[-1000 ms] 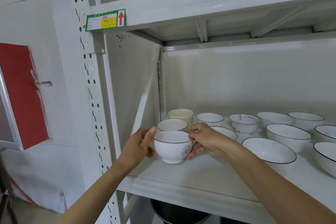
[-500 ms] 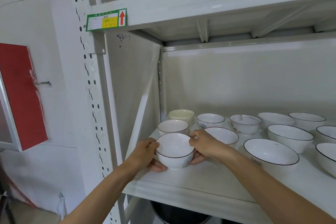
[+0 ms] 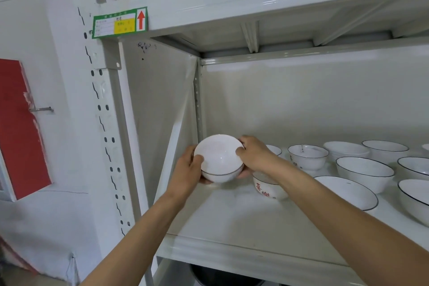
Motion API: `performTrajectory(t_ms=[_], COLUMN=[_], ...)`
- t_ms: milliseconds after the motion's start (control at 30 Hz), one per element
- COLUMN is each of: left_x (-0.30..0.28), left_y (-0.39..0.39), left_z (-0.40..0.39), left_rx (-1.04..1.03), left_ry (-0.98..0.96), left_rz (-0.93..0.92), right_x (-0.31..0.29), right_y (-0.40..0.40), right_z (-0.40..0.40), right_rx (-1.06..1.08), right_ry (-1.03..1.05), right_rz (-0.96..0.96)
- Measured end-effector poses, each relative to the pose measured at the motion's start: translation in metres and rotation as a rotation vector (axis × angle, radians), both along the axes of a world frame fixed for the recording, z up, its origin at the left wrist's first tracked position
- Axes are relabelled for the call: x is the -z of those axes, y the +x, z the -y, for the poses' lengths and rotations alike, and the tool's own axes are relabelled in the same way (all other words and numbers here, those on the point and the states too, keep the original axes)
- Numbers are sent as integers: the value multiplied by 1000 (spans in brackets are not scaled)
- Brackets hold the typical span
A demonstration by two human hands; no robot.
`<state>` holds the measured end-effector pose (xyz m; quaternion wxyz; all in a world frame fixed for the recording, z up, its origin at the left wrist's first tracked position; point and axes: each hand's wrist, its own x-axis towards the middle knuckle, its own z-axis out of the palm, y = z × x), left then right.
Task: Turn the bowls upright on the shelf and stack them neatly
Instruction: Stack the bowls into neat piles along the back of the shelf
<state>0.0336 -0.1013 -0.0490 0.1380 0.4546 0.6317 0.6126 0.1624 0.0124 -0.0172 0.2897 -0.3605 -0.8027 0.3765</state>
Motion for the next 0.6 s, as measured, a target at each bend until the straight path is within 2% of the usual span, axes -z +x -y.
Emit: performTrajectory(t_ms=[367, 600], left_x=[-47, -62], left_y=[-25, -47], left_z=[-66, -98], left_rx=[-91, -132], left_ry=[-78, -172], left_rz=[98, -37], right_x=[-41, -52], right_y=[-38, -61], right_z=[-59, -91], right_rx=[41, 47], right_ry=[-55, -19], right_rz=[-14, 53])
